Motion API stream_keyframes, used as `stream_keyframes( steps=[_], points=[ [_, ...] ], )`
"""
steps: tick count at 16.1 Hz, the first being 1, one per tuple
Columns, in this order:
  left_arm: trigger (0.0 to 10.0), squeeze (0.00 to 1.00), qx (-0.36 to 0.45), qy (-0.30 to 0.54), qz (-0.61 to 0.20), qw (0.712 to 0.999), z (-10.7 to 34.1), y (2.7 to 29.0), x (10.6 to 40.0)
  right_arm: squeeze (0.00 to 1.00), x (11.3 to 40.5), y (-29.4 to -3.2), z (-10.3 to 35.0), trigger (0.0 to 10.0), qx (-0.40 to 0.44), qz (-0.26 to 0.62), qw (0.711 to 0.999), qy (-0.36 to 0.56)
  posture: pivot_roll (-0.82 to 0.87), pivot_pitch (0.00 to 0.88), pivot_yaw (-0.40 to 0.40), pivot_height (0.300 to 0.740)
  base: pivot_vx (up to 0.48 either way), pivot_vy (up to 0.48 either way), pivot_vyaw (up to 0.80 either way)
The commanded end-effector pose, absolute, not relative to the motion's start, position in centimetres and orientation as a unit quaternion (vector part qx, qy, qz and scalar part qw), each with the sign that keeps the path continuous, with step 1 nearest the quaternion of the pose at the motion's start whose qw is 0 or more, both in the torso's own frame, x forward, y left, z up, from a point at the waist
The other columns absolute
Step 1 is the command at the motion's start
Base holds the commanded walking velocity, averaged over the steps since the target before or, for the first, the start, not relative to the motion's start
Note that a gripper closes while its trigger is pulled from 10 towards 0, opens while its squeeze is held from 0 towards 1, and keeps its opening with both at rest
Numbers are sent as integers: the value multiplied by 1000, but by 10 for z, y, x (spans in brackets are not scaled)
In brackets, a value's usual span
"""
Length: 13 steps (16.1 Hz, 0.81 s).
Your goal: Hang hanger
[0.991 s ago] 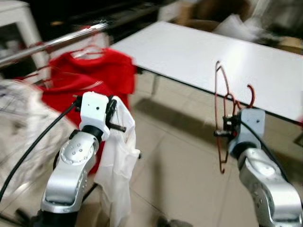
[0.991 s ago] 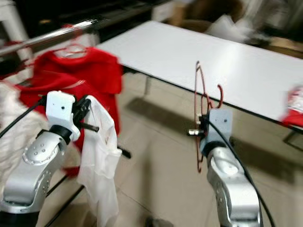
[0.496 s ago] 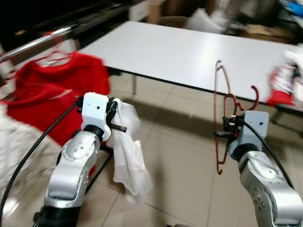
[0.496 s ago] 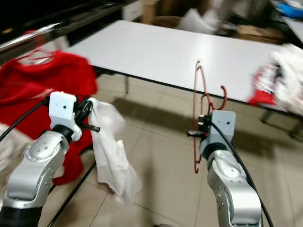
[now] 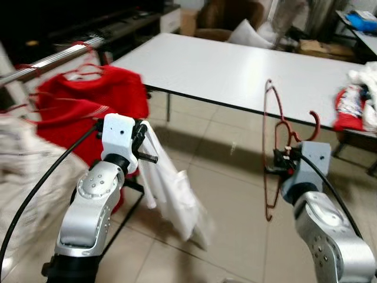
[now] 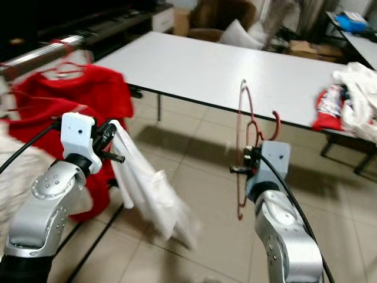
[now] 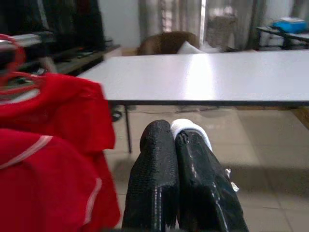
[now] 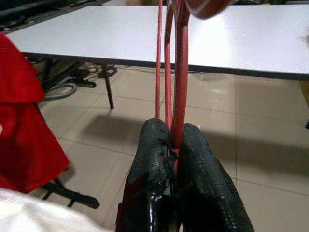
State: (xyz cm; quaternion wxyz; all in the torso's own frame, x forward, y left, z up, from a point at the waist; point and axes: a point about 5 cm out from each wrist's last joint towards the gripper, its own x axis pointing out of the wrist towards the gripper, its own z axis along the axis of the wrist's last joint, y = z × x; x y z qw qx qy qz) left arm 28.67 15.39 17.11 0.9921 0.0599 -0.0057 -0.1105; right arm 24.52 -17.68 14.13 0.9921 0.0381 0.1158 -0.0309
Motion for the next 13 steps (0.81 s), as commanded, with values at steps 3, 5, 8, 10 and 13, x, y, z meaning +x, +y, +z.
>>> stream_keyframes(
  steps=[3, 5, 8, 10, 13],
  points=[
    [10000, 0, 61, -7, -115, 991, 173, 150, 286, 0, 247, -180, 141, 10000, 51, -35, 991, 122, -106, 0, -1, 740, 0, 0, -498],
    [10000, 0, 58, -11, -106, 993, 173, 153, 287, 0, 248, -181, 140, 10000, 45, -37, 990, 127, -104, 0, -4, 740, 0, 0, -372],
    [10000, 0, 46, -20, -96, 994, 178, 157, 289, 0, 251, -178, 143, 10000, 48, -20, 992, 113, -102, 0, -8, 740, 85, 0, 0],
    [10000, 0, 45, -20, -99, 994, 178, 157, 289, 0, 253, -175, 144, 10000, 23, -12, 994, 105, -102, 0, -8, 740, 257, 0, 0],
    [10000, 0, 43, -20, -104, 993, 178, 156, 291, 0, 255, -172, 143, 10000, -23, 16, 994, 103, -105, 0, -8, 740, 275, 0, 0]
  ],
)
